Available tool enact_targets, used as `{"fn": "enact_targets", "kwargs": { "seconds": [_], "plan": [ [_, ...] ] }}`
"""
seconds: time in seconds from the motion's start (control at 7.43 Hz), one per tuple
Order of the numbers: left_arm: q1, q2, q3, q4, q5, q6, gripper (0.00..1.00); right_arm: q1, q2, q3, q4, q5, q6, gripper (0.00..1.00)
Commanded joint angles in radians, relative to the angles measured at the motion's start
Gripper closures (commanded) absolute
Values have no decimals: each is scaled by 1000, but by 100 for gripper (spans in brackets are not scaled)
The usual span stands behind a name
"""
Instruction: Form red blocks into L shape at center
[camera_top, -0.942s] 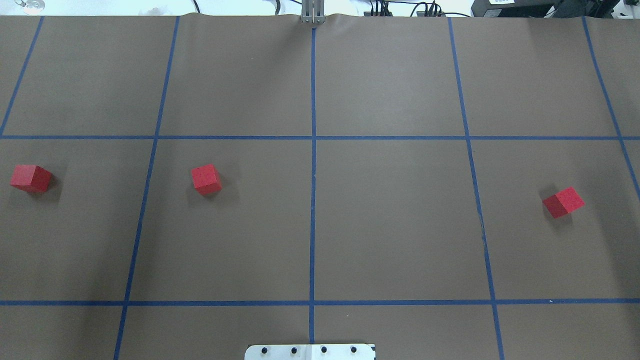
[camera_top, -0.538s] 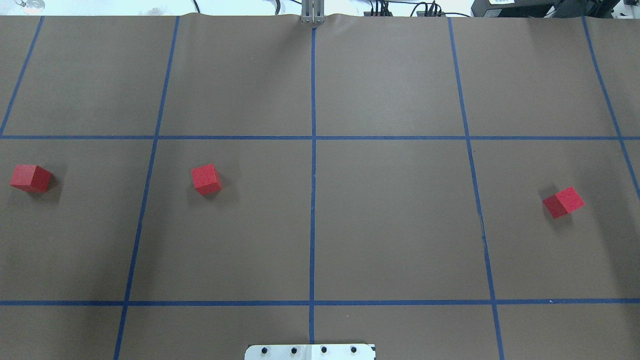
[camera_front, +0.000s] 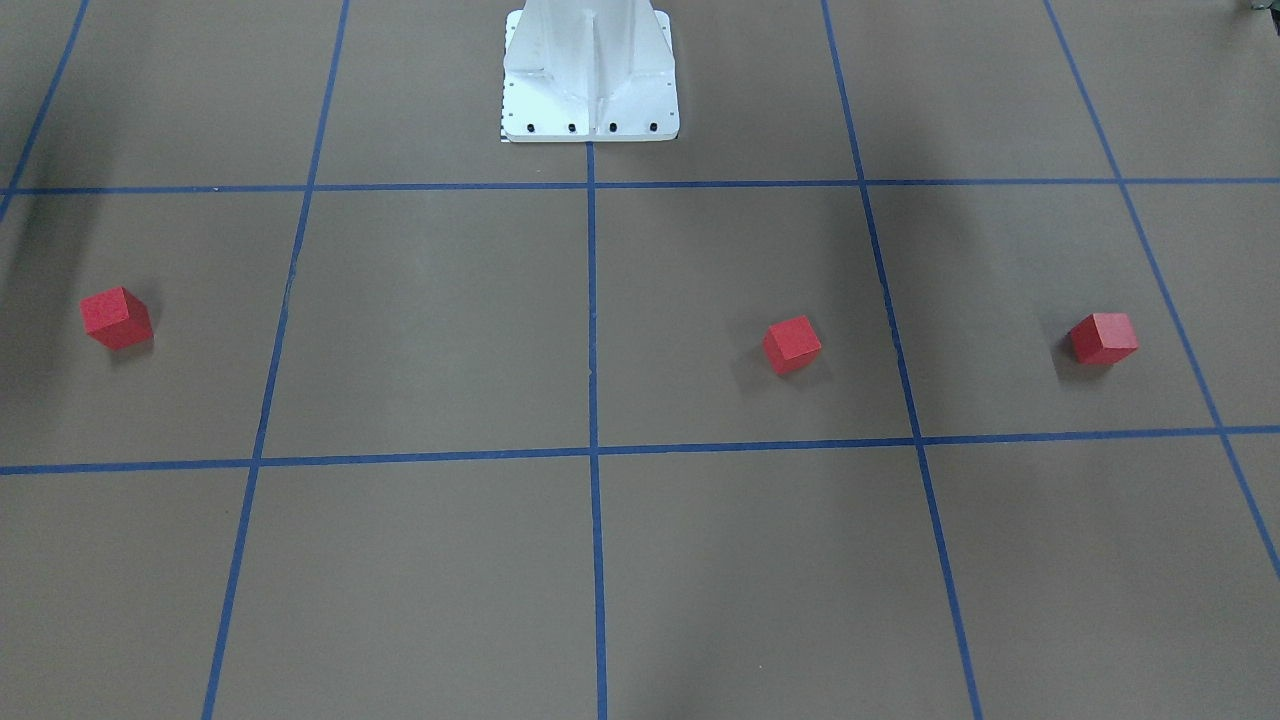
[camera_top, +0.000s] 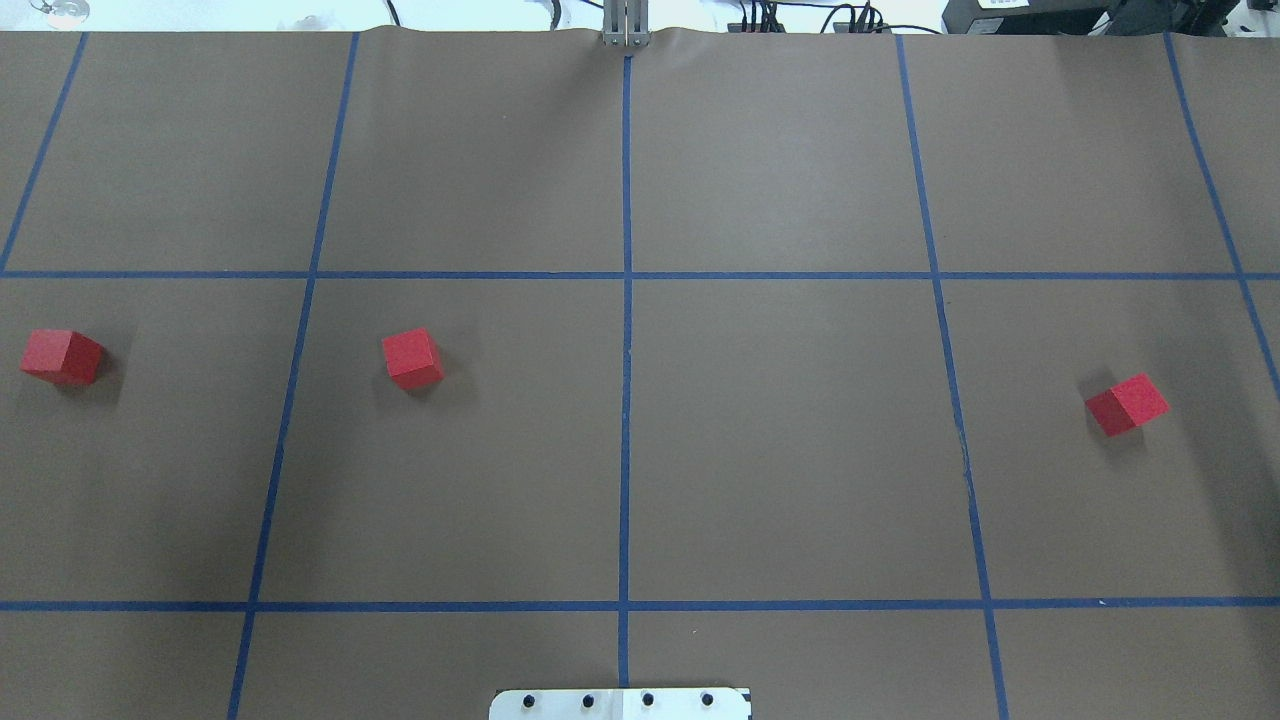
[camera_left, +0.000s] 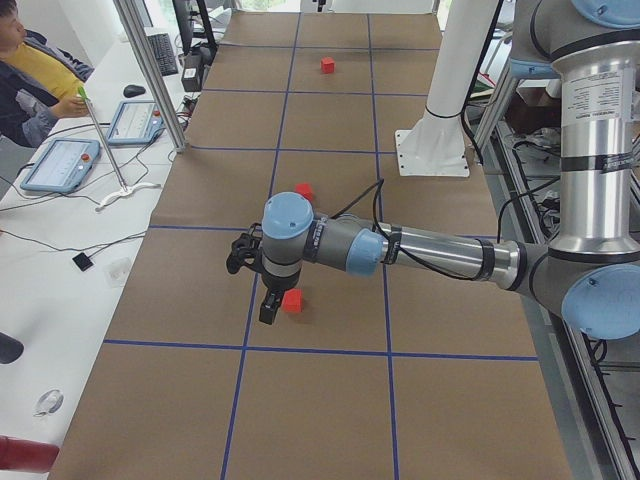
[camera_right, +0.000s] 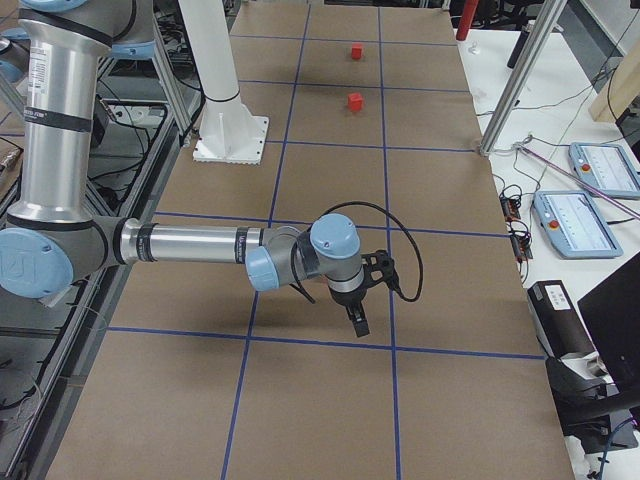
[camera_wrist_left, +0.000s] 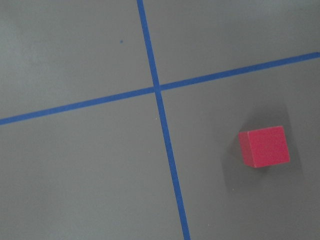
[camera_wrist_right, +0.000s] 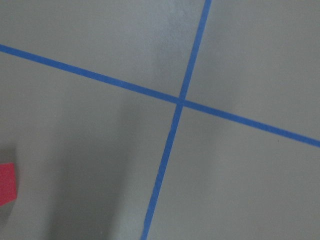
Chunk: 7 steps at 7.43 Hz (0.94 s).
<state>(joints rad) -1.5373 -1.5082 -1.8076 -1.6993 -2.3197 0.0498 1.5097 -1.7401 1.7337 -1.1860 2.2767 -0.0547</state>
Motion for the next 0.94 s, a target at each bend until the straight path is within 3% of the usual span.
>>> {"fn": "enact_targets", "kwargs": {
  "seconds": [0.0,0.27,0.67,0.81],
  "plan": [
    [0,-61,25,-8,-3,-1,0,-5,1,-14,123,24,44,0],
    [0,-63,25,-8,-4,-1,0,-19,-1,-54,225,110,55,0],
    [0,-64,27,-10,-4,-1,0,-234,102,-40,247,112,407,2],
    [0,-66,27,-10,-4,-1,0,-291,88,-36,246,86,464,1]
  ]
}}
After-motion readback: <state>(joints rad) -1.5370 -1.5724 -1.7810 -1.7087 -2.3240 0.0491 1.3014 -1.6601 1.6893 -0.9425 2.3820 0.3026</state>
